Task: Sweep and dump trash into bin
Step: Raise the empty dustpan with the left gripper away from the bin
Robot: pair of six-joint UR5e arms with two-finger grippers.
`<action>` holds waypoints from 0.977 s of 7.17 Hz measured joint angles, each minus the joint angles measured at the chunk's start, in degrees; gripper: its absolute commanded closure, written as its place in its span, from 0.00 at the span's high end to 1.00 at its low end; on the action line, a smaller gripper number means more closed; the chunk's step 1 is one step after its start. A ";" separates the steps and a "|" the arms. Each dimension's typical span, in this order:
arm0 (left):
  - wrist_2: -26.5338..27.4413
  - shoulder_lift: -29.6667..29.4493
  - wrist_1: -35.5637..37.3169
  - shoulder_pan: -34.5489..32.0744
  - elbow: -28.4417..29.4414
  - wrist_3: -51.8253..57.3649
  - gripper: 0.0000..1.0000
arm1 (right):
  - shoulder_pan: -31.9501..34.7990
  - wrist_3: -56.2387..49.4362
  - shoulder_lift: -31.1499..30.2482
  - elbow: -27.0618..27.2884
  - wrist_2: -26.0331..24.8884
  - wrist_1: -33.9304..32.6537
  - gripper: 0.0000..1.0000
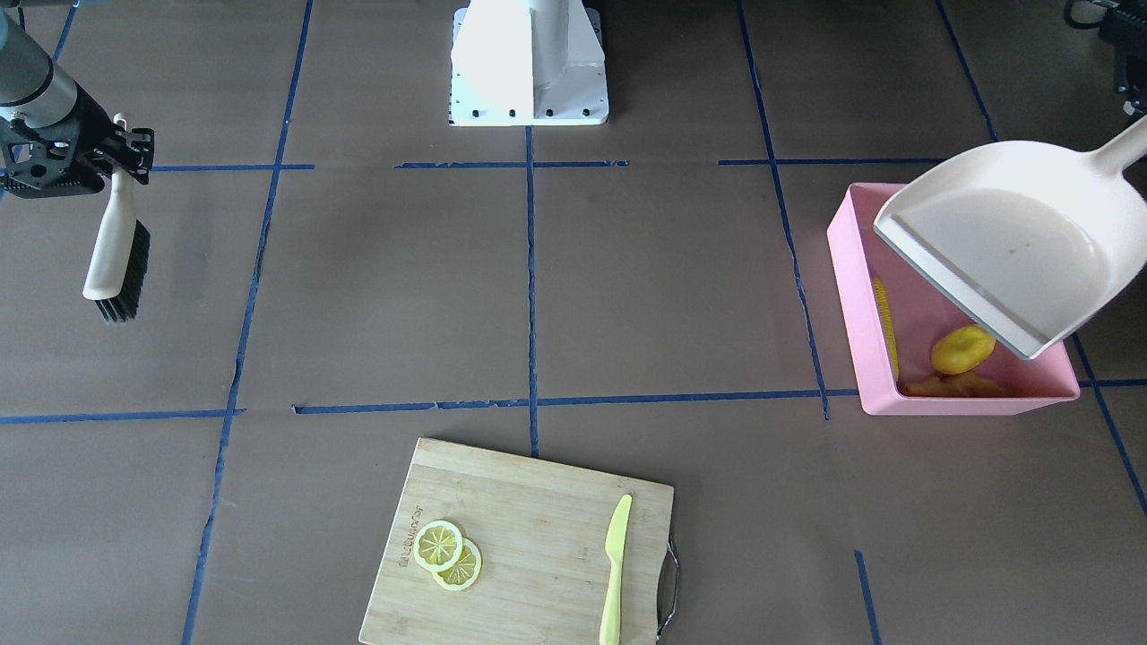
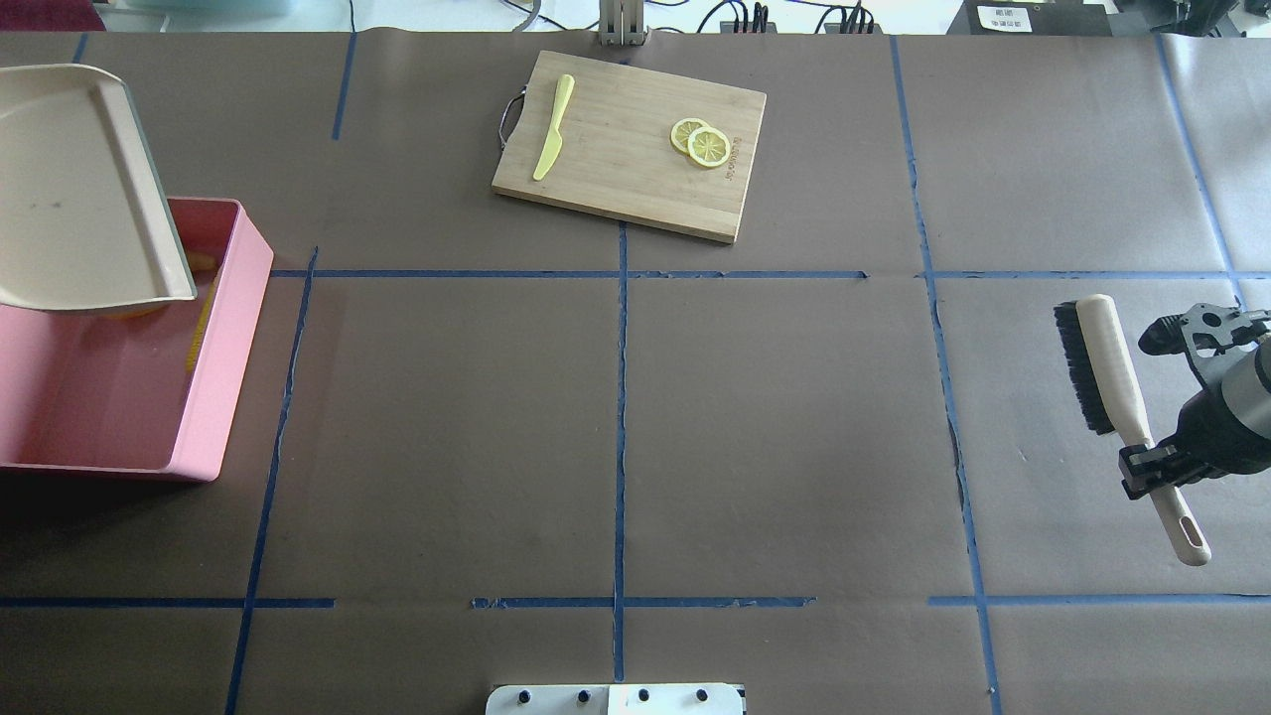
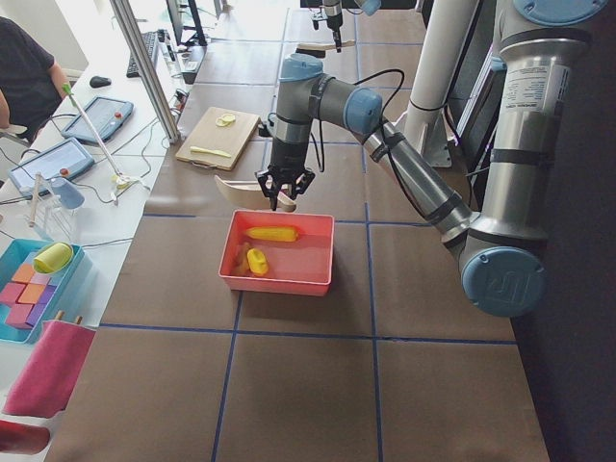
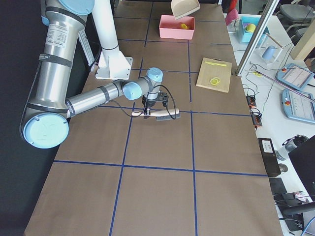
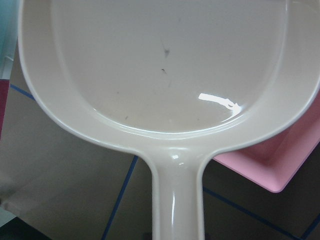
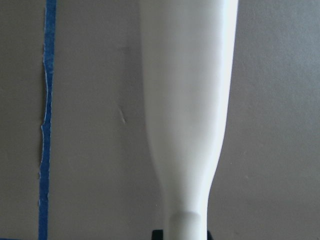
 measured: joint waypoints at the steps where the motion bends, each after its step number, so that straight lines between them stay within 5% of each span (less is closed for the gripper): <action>1: -0.36 -0.74 0.05 3.20 -0.78 -3.20 0.00 | 0.66 0.19 -1.21 -2.51 0.82 3.90 0.00; 7: -0.64 -6.88 0.00 15.80 -0.66 -13.27 0.00 | 6.10 -0.57 1.89 -14.09 8.00 5.99 0.02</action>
